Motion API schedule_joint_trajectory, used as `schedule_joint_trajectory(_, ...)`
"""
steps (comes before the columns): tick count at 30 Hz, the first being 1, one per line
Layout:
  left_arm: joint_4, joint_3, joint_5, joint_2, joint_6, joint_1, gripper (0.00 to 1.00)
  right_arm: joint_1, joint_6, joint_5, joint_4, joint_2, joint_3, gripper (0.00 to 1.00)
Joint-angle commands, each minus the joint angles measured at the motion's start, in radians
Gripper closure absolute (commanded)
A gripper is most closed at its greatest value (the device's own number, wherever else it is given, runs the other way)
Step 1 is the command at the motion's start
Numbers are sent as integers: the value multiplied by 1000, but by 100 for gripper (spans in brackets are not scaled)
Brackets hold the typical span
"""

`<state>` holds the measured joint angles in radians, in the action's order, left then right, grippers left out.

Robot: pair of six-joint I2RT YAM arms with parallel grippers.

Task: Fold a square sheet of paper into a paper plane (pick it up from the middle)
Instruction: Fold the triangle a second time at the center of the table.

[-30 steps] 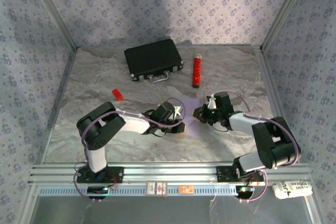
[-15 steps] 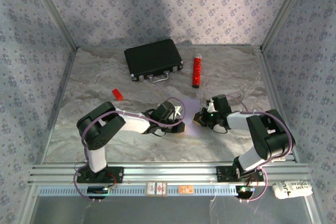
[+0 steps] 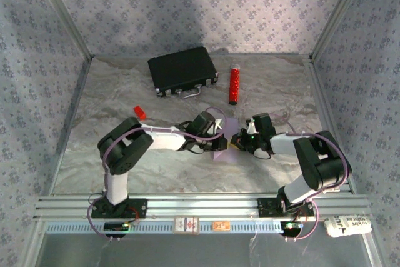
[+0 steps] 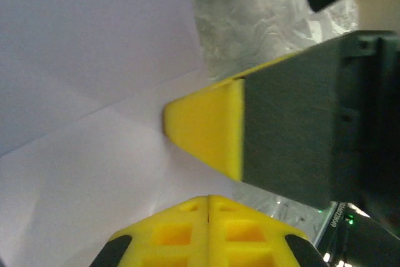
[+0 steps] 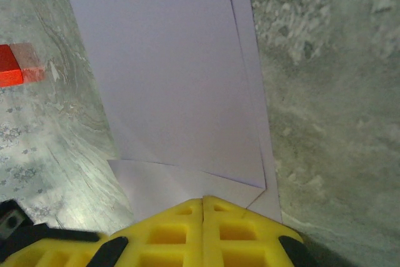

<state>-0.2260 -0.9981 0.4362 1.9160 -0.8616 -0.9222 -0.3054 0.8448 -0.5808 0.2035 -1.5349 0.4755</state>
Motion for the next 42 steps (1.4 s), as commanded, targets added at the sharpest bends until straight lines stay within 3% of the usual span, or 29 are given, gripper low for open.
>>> schedule_joint_trajectory(1, 45, -35, 28, 50, -16, -1, 96, 8, -10, 51, -61, -22, -34, 99)
schedule_joint_trajectory(10, 141, 27, -45, 32, -7, -4, 96, 8, -11, 52, -50, -33, -48, 99)
schedule_joint_trajectory(42, 216, 184, -35, -140, 100, -26, 91, 14, -19, 55, -73, -27, -34, 100)
